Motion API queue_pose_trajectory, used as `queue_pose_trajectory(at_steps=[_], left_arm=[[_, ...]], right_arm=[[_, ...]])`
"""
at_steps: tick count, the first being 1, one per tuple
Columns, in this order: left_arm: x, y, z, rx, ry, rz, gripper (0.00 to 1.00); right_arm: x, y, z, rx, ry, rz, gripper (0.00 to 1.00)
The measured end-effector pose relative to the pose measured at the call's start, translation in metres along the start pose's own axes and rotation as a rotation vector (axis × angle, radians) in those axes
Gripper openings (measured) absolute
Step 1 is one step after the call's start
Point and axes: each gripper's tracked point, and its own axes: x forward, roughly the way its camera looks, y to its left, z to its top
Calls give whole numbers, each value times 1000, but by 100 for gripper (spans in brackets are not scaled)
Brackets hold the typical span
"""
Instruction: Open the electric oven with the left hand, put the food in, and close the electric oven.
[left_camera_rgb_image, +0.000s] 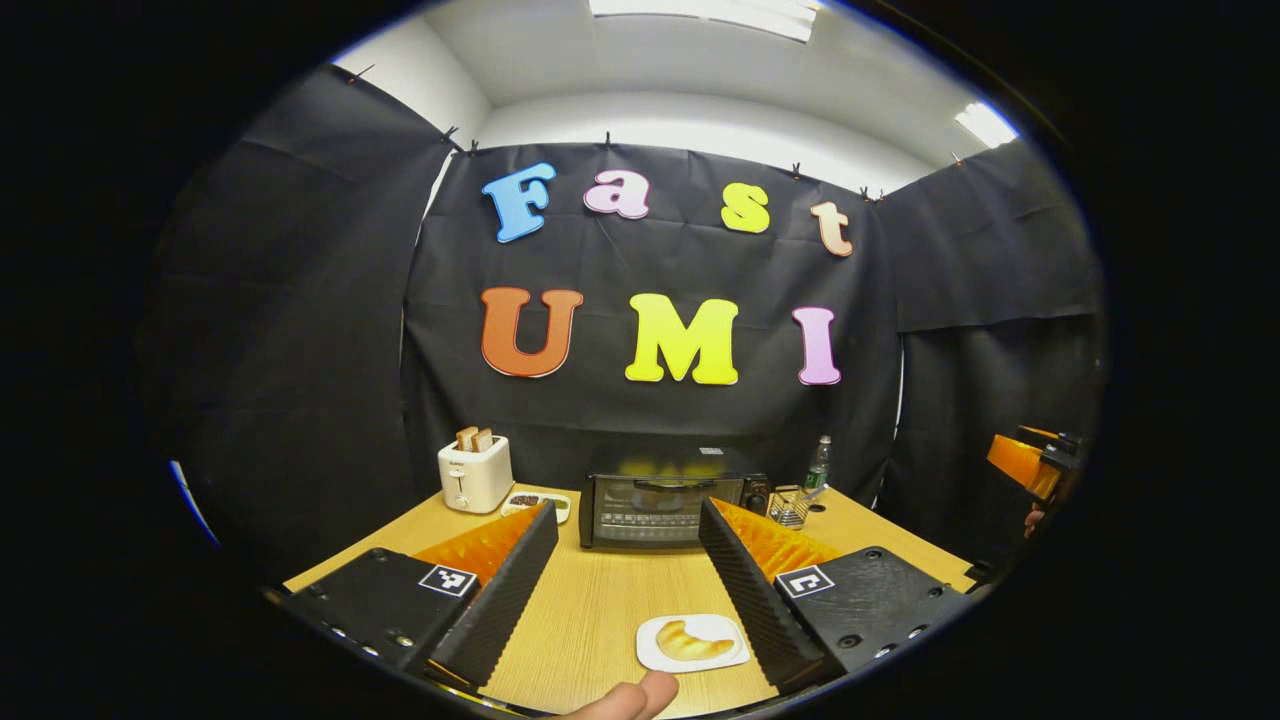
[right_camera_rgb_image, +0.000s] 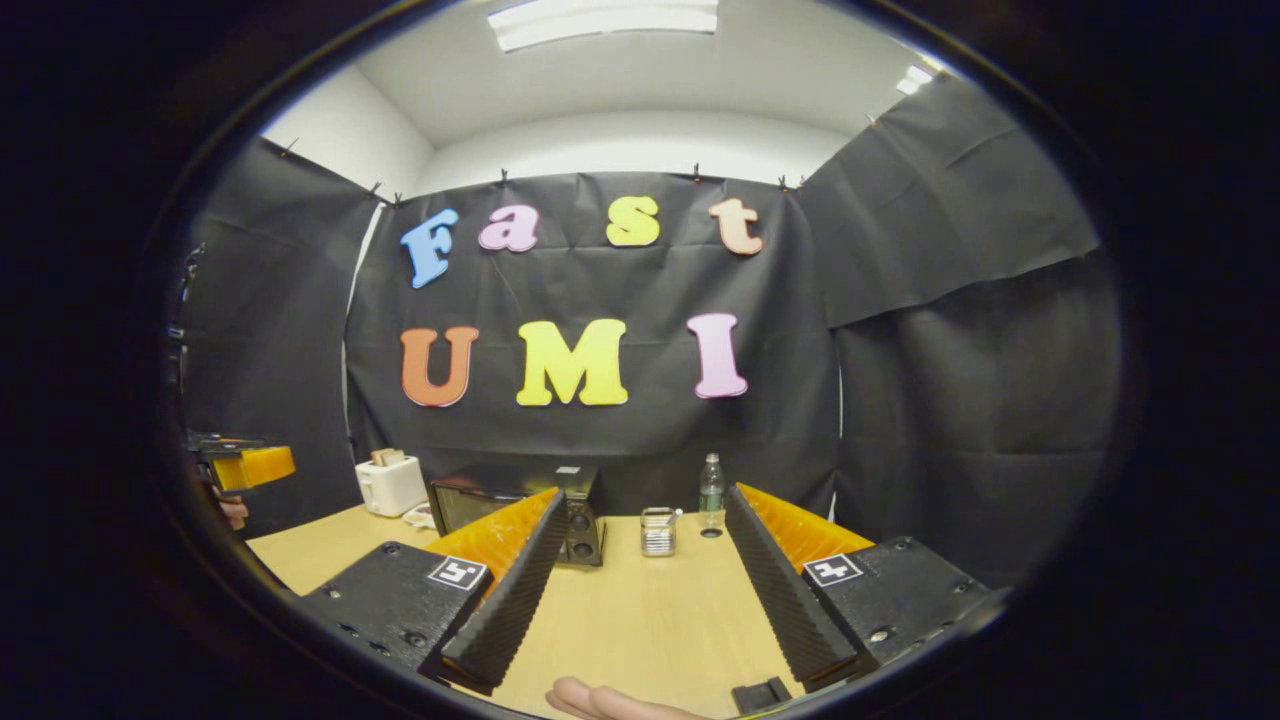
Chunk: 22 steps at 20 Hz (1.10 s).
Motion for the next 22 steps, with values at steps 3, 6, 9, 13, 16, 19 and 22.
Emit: queue_pose_trajectory(at_steps=[3,6,9,13,16,19,22], left_arm=[[6,5,-2,11,-2,23,93],[17,3,-3,17,-1,20,93],[47,2,-2,13,10,23,93],[113,-12,-7,-10,59,-9,93],[163,-28,-14,-39,100,-68,93],[212,-40,-18,-63,108,-103,93],[264,-48,-27,-42,116,-103,94]], right_arm=[[10,4,2,-2,-5,19,100],[20,6,7,-17,-20,32,100],[34,3,12,-43,-42,20,100],[58,-3,1,-70,-23,14,100],[76,-10,-10,-68,3,12,100],[90,-17,-21,-61,23,9,100],[98,-22,-30,-49,40,6,100]])
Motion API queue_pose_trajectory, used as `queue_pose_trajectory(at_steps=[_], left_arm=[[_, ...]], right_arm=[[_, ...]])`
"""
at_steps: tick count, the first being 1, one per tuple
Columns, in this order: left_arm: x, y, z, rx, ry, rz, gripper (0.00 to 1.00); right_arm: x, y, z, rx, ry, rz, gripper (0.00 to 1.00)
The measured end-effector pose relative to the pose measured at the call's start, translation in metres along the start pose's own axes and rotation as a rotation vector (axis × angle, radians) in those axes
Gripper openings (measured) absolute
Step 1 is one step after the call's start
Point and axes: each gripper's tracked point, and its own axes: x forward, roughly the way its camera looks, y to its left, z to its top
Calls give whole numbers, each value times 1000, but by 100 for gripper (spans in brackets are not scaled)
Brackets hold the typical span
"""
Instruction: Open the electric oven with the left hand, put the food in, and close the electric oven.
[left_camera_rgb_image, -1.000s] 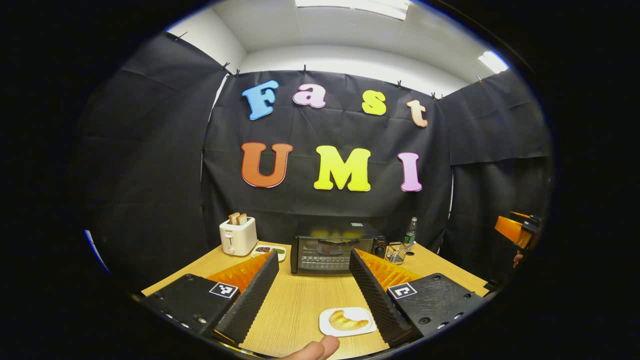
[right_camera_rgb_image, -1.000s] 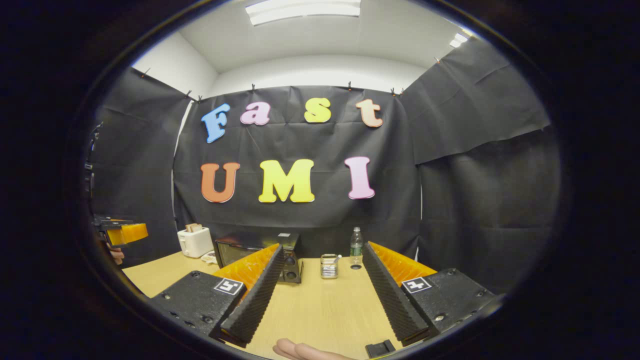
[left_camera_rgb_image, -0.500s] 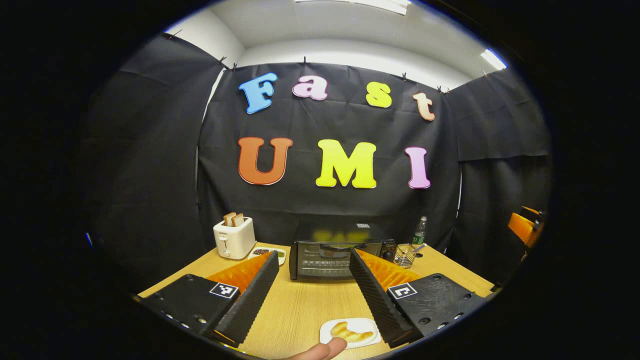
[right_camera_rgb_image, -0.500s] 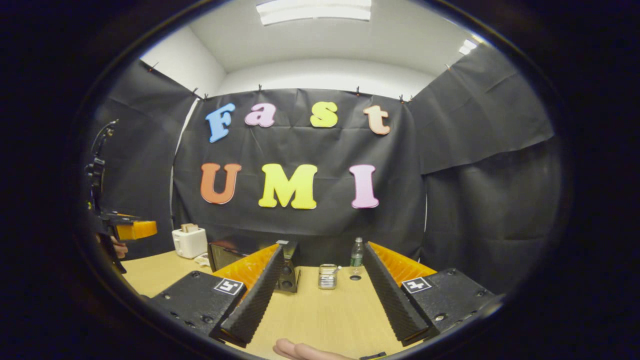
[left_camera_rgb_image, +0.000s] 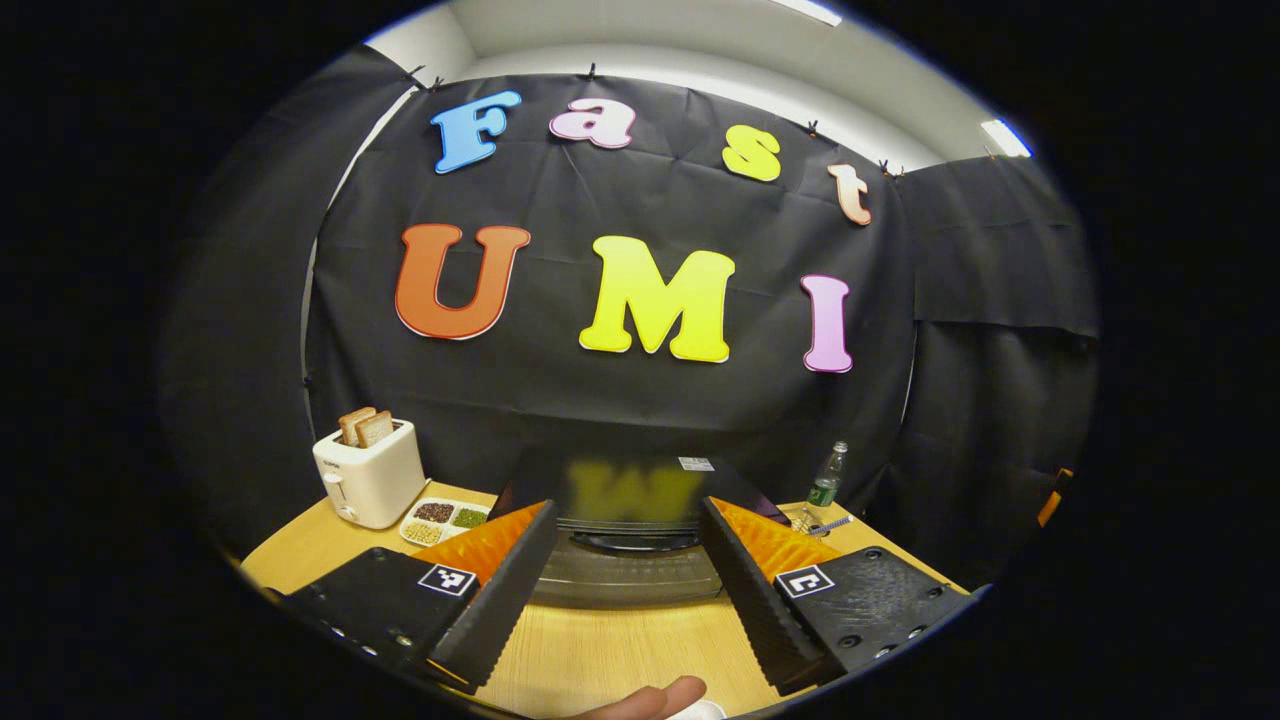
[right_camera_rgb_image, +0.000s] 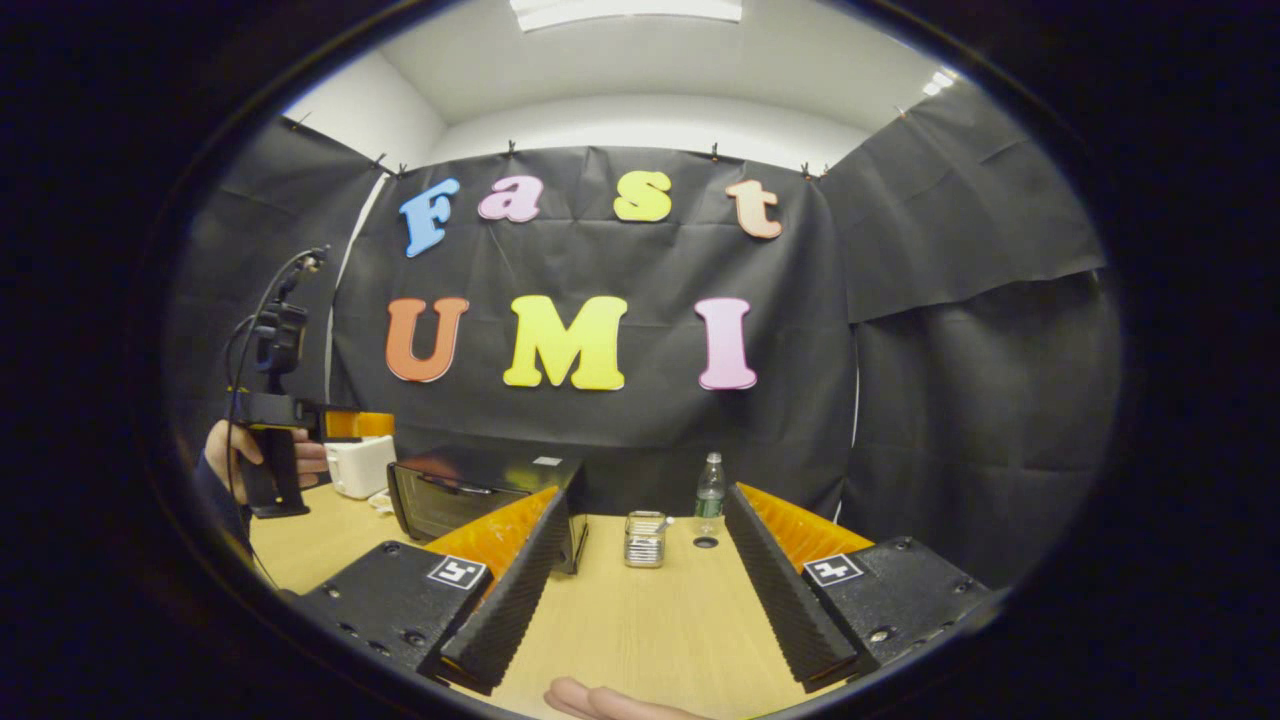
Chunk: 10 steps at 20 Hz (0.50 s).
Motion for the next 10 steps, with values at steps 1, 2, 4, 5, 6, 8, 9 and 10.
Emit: queue_pose_trajectory(at_steps=[1,2,4,5,6,8,9,10], left_arm=[[18,-1,-5,16,17,8,93],[34,-1,-12,33,45,16,93],[62,-4,-24,65,72,32,93],[75,-5,-29,73,83,40,93],[87,-6,-34,82,94,52,94],[108,-6,-48,86,125,67,93],[116,-6,-55,85,140,75,94],[122,-6,-62,86,163,81,94]], right_arm=[[2,-2,-3,3,5,-3,99],[4,-4,-7,6,10,-5,99],[7,-7,-14,6,21,-7,96],[9,-11,-16,4,24,-17,96],[10,-14,-19,-1,30,-25,96],[10,-18,-21,8,29,-27,96],[10,-19,-23,16,28,-25,96],[9,-21,-24,20,25,-23,96]])
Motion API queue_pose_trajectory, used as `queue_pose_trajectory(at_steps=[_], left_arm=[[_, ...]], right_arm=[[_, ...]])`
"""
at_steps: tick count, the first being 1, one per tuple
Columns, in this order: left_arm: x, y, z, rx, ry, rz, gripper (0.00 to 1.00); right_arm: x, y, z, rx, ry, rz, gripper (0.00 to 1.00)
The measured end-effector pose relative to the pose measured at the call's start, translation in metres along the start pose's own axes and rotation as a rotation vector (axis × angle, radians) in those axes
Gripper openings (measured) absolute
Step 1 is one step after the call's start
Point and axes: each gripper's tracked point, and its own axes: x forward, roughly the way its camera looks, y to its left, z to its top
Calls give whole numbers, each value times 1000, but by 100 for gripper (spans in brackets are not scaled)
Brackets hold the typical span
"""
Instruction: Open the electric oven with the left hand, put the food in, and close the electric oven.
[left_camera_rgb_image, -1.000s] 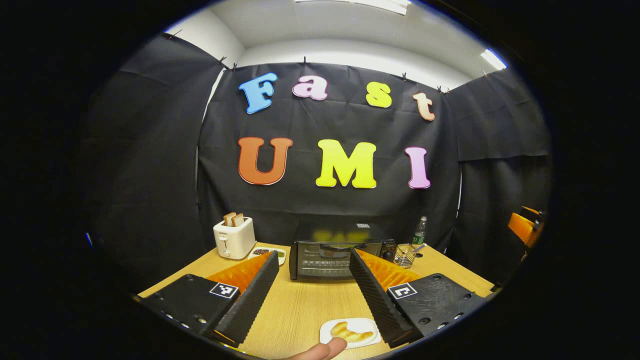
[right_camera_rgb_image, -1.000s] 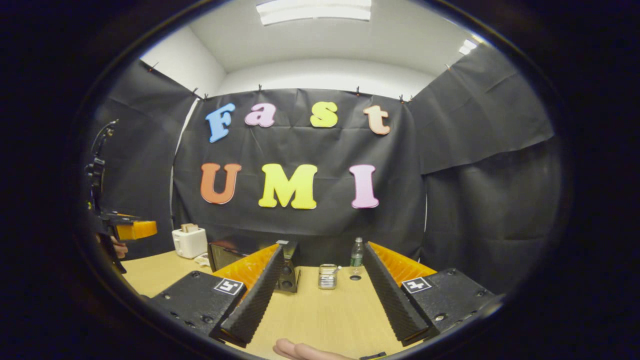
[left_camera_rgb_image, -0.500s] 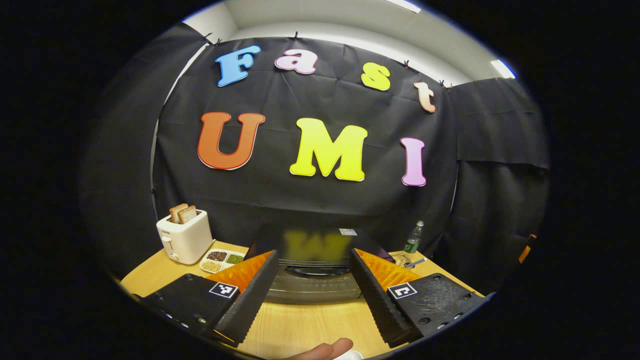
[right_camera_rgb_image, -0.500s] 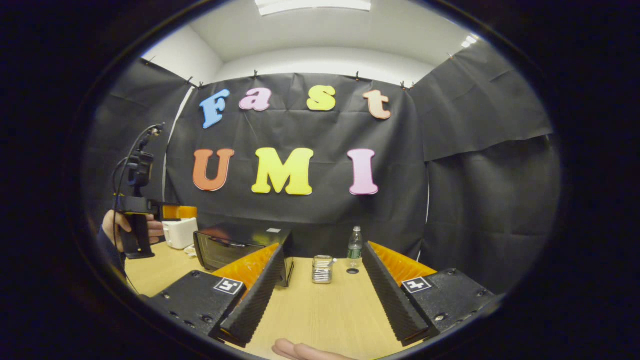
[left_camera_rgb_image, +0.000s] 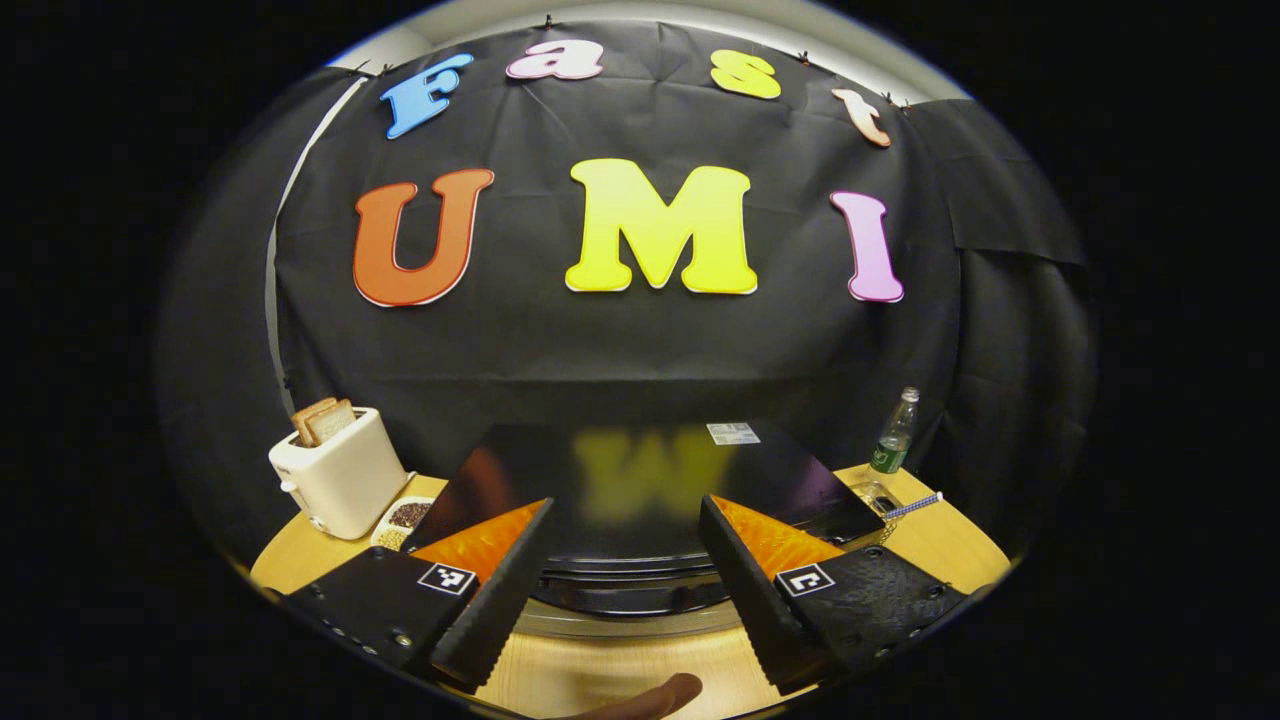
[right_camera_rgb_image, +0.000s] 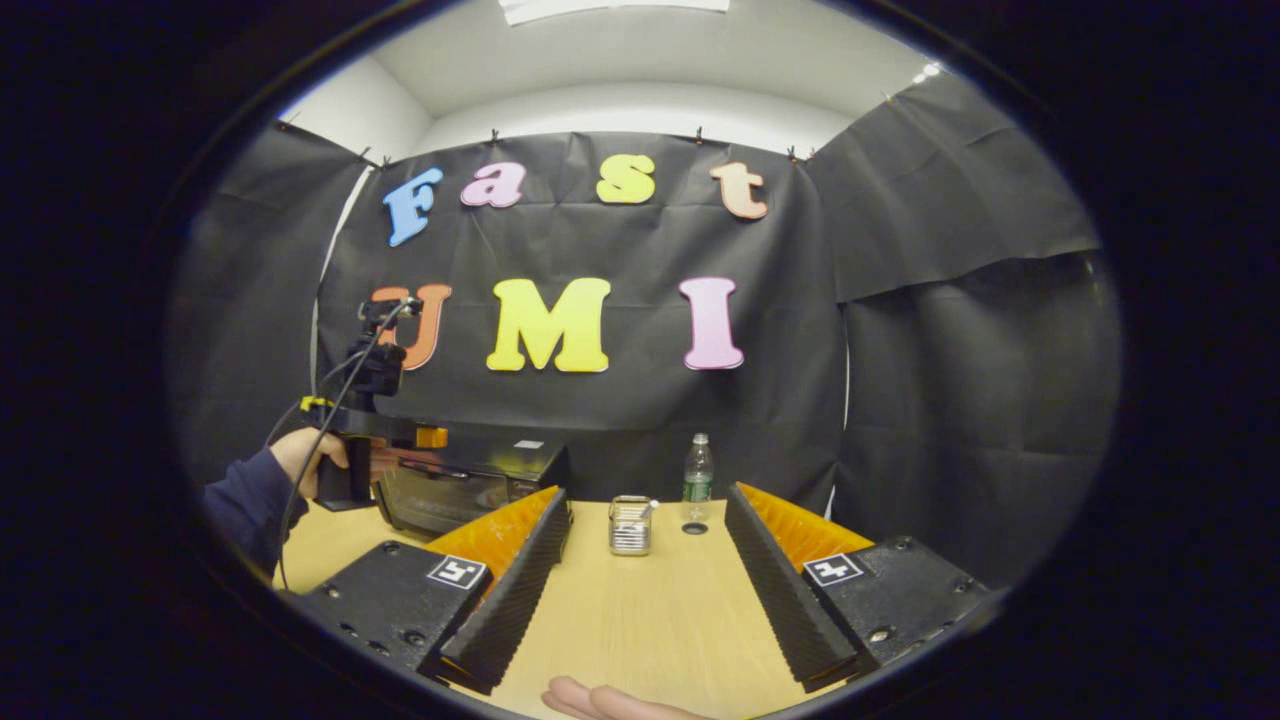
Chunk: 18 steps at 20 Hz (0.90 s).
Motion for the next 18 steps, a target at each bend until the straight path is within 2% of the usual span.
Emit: queue_pose_trajectory(at_steps=[4,6,7,12,14,18], left_arm=[[10,-4,-25,20,81,11,94],[8,-2,-25,10,78,10,99],[4,-1,-28,0,97,17,98],[-16,-5,-35,18,76,16,99],[-26,-6,-38,29,71,12,99],[-51,-10,-54,2,90,-2,99]], right_arm=[[0,-9,-7,18,5,-6,96],[-2,-12,-11,28,12,-9,96],[-2,-13,-13,36,17,-10,96],[-13,1,-16,67,37,30,100],[-19,6,-12,55,24,37,96],[-27,17,-14,31,20,53,96]])
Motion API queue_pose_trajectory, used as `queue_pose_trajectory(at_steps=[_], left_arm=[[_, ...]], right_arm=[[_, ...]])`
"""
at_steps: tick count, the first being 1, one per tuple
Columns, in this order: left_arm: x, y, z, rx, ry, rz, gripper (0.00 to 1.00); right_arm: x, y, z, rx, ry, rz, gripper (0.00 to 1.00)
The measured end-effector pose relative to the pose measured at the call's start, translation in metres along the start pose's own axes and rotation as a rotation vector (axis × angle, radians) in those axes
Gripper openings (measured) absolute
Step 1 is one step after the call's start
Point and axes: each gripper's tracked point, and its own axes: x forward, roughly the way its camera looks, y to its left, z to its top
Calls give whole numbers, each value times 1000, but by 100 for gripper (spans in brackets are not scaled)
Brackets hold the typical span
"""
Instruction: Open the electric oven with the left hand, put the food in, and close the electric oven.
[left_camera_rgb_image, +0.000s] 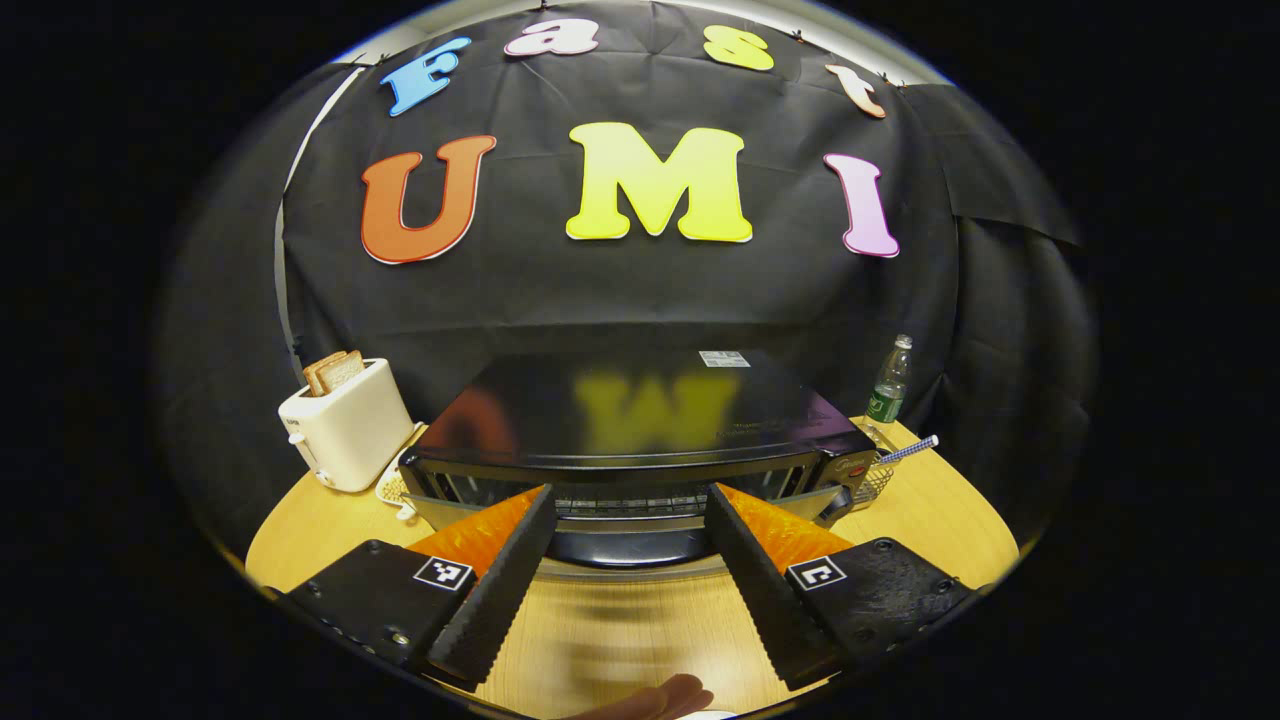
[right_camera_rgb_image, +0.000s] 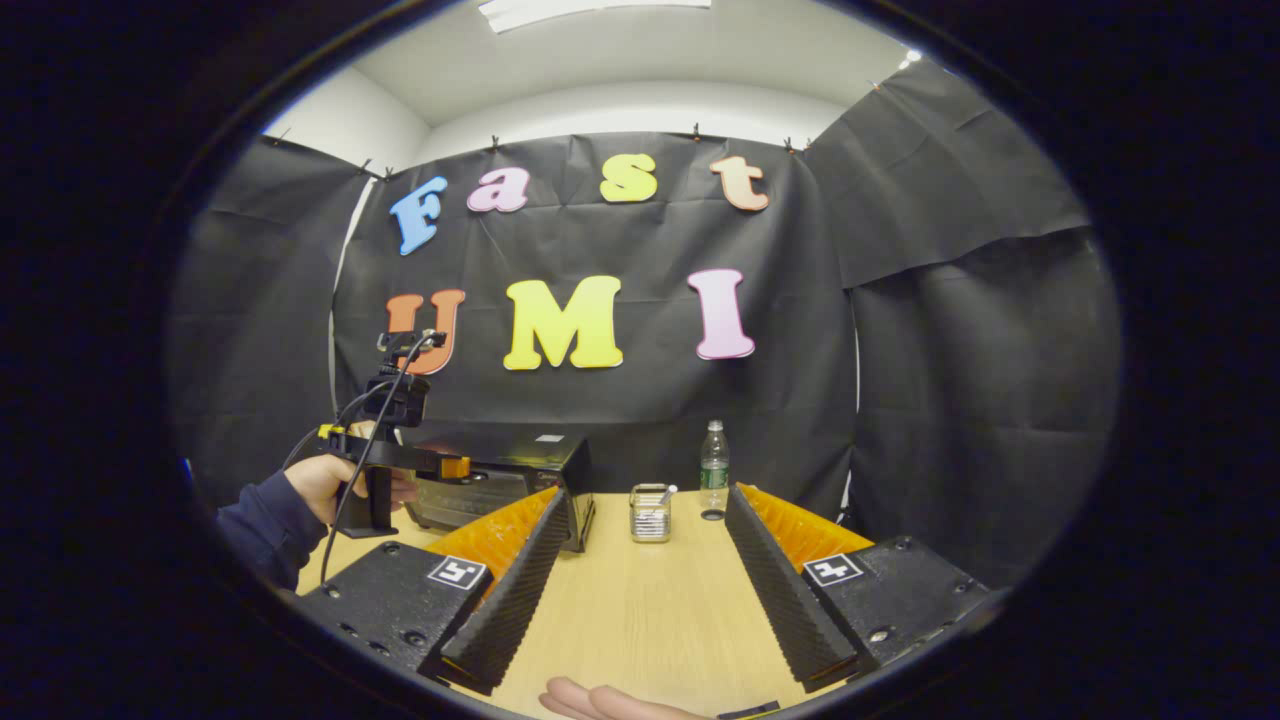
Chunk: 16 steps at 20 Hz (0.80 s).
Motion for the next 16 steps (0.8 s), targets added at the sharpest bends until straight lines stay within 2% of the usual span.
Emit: queue_pose_trajectory(at_steps=[2,3,6,7,16], left_arm=[[-11,0,-7,1,-5,-3,99],[-16,0,-14,-6,-7,-3,99],[-34,-2,-30,-29,-8,-11,99],[-39,-3,-38,-45,-3,-14,99],[-70,-6,-110,-113,53,-49,95]], right_arm=[[-2,3,-4,-4,10,7,99],[-1,4,-6,-3,17,8,96],[-2,6,-12,-2,33,14,99],[-2,6,-14,-2,37,14,96],[3,25,-46,4,122,51,98]])
